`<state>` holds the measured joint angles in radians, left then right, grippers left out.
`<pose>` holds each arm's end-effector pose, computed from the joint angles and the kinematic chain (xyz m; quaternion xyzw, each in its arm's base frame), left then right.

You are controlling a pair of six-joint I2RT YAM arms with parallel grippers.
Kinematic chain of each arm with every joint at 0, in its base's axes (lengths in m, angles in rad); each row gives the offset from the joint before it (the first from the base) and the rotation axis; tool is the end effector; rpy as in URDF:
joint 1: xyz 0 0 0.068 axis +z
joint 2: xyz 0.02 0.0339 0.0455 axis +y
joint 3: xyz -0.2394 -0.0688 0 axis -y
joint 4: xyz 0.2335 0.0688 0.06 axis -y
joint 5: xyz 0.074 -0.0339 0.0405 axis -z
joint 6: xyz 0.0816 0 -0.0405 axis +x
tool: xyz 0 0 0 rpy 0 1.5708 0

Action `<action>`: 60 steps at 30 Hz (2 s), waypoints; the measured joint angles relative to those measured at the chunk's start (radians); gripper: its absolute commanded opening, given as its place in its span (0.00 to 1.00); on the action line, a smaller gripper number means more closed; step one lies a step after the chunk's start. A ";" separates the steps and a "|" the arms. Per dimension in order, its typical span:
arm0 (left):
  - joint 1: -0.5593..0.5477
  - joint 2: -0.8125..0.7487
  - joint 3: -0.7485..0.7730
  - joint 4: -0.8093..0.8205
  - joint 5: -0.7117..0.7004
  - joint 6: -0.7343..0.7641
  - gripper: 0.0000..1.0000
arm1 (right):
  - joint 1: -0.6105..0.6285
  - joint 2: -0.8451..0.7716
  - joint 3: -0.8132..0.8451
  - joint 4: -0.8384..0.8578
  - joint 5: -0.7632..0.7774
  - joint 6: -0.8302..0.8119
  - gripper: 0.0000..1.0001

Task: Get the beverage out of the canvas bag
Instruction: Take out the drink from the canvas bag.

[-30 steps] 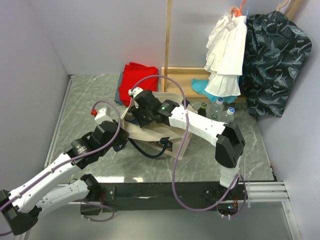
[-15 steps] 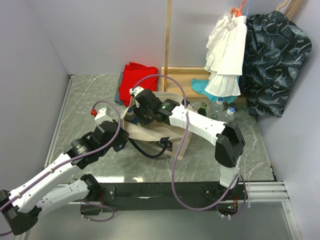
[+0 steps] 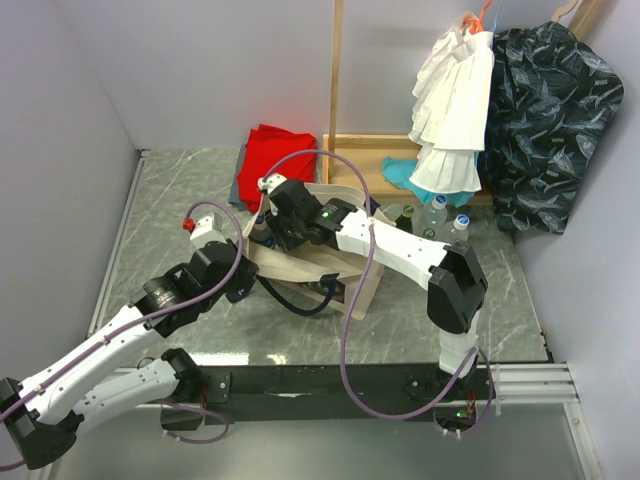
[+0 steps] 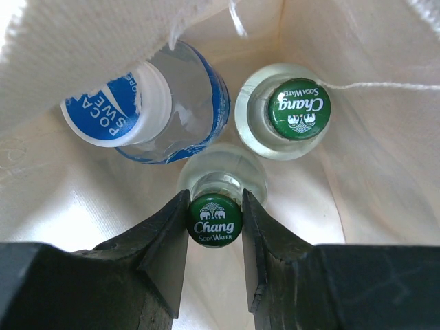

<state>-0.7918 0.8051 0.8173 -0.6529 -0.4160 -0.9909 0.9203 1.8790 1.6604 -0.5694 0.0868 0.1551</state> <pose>0.1682 -0.1234 0.2601 -0.1791 0.8610 -0.2254 0.4193 0.2740 0.3483 0.2395 -0.3294 0.8629 0.1607 0.3479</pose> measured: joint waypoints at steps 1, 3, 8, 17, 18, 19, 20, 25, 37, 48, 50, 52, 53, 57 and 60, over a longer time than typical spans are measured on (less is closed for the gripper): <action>0.000 0.000 0.000 0.001 0.000 0.000 0.19 | 0.000 0.000 0.000 0.000 0.000 0.000 0.00; 0.000 0.002 0.000 0.002 0.000 0.000 0.19 | 0.000 0.000 0.000 0.000 0.003 0.000 0.00; 0.000 0.011 0.000 0.003 0.000 0.001 0.19 | 0.000 -0.002 0.000 0.000 0.016 0.003 0.00; 0.000 0.010 0.000 0.005 0.000 0.000 0.19 | 0.000 -0.029 -0.018 -0.022 0.059 0.008 0.00; 0.000 0.010 0.000 0.005 0.000 0.000 0.19 | 0.000 -0.034 -0.019 -0.030 0.066 0.008 0.00; 0.000 0.010 0.000 0.005 0.000 0.001 0.18 | 0.000 -0.040 -0.019 -0.039 0.075 0.008 0.00; 0.000 0.010 0.000 0.005 0.000 0.000 0.18 | 0.000 -0.047 -0.023 -0.043 0.083 0.008 0.00; 0.000 0.010 0.000 0.005 0.000 0.000 0.19 | 0.000 -0.089 -0.042 -0.060 0.107 0.008 0.00; 0.000 0.012 0.000 0.005 0.001 0.000 0.18 | 0.000 -0.220 -0.045 -0.082 0.146 0.002 0.00; 0.000 0.028 0.000 0.014 0.001 0.002 0.18 | 0.000 -0.262 -0.044 -0.116 0.181 -0.015 0.00; 0.000 0.032 0.000 0.016 0.002 0.002 0.18 | 0.000 -0.286 -0.044 -0.123 0.187 -0.016 0.00; 0.000 0.033 0.000 0.018 0.002 0.002 0.18 | 0.000 -0.315 -0.043 -0.127 0.194 -0.019 0.00; 0.000 0.033 0.000 0.018 0.002 0.002 0.18 | 0.000 -0.328 -0.041 -0.129 0.198 -0.019 0.00; 0.000 0.033 0.000 0.019 0.002 0.002 0.18 | 0.000 -0.375 -0.034 -0.135 0.217 -0.020 0.00; 0.000 0.033 0.000 0.020 0.002 0.003 0.18 | 0.000 -0.395 -0.030 -0.134 0.232 -0.023 0.00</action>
<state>-0.7918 0.8379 0.8173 -0.6331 -0.4145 -0.9878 0.9203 1.4837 1.6306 -0.7036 0.3191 0.1322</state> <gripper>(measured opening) 0.186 0.394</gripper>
